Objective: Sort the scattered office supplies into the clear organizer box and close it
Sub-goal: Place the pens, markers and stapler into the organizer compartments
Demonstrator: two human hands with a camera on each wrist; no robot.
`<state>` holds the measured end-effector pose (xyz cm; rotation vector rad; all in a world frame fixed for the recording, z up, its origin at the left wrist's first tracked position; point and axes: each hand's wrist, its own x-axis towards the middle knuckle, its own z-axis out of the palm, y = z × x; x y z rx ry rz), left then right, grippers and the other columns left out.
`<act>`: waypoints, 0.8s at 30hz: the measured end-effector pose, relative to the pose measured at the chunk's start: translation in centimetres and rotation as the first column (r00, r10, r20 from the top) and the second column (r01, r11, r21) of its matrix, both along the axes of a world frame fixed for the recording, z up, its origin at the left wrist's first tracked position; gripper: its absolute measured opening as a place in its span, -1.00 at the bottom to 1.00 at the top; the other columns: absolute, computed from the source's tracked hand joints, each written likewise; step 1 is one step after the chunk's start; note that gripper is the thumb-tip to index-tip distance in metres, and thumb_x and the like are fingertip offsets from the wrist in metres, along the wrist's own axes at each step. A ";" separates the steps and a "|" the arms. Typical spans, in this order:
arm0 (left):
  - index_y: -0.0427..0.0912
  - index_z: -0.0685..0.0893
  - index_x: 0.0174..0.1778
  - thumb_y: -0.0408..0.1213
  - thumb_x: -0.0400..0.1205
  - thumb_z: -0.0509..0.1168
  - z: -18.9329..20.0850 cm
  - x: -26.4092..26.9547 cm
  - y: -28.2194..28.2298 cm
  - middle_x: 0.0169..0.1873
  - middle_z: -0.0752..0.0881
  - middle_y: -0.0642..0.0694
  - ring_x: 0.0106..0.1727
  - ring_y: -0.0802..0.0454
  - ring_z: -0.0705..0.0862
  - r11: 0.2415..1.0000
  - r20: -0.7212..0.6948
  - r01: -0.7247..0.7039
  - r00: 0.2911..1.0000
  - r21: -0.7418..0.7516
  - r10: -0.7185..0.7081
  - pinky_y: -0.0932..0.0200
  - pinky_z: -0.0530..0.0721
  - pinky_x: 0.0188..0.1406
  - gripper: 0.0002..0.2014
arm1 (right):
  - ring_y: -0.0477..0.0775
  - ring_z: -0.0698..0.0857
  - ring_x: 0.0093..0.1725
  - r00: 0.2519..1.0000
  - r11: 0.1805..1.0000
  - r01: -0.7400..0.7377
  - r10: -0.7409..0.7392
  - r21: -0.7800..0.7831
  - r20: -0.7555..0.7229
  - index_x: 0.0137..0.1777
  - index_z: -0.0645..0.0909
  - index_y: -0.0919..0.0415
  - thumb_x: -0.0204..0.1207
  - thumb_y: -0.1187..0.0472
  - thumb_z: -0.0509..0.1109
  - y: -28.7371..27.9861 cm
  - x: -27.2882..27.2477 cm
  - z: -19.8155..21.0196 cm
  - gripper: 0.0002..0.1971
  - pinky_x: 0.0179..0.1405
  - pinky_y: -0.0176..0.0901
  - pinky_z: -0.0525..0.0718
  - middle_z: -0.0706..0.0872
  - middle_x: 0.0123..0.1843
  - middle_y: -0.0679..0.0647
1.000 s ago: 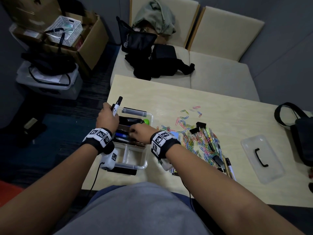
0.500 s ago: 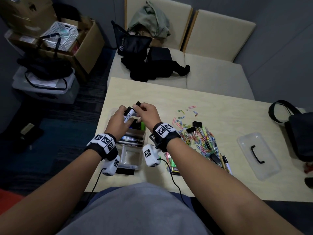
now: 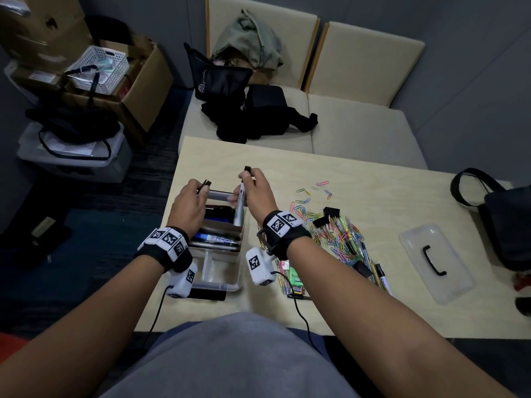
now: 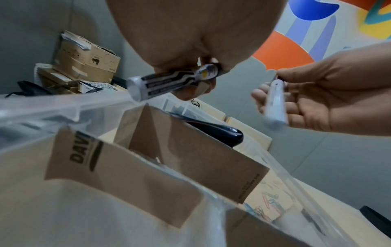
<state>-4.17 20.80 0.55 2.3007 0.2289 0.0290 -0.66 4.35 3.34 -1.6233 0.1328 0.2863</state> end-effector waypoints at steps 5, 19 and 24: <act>-0.12 0.59 0.03 -0.02 0.75 0.11 -0.2 0.6 1.0 -0.36 0.70 -0.11 -0.24 -0.18 0.68 0.994 0.017 -0.112 0.994 -0.010 0.112 -0.08 0.65 -0.19 -0.73 | 0.08 0.69 -0.16 0.961 0.935 -0.263 0.276 -0.237 0.023 0.52 0.36 0.15 0.78 0.20 0.06 1.0 -1.5 0.3 -0.66 0.09 0.15 0.76 0.58 -0.11 0.08; 0.05 0.58 0.24 -0.10 0.73 0.05 -1.4 0.4 2.5 -0.16 0.73 -0.31 -0.12 -0.27 0.68 0.961 -0.074 -0.265 0.963 -0.080 0.260 -0.04 0.66 -0.06 -0.73 | 0.24 0.67 0.03 0.763 0.597 -0.426 0.641 -0.679 0.085 0.22 0.46 0.20 0.63 0.27 0.33 2.9 -4.1 -2.1 -0.80 -0.01 0.19 0.67 0.71 0.07 0.19; 0.10 0.57 0.18 -0.05 0.68 0.04 -1.7 0.4 2.7 -0.19 0.74 -0.31 -0.10 -0.30 0.69 0.962 -0.091 -0.267 0.961 -0.060 0.261 -0.10 0.69 -0.01 -0.75 | 0.35 0.68 0.10 0.617 0.337 -0.445 0.787 -0.830 -0.012 0.21 0.56 0.29 0.56 0.36 0.32 3.1 -4.1 -2.5 -0.76 -0.01 0.18 0.69 0.65 0.18 0.27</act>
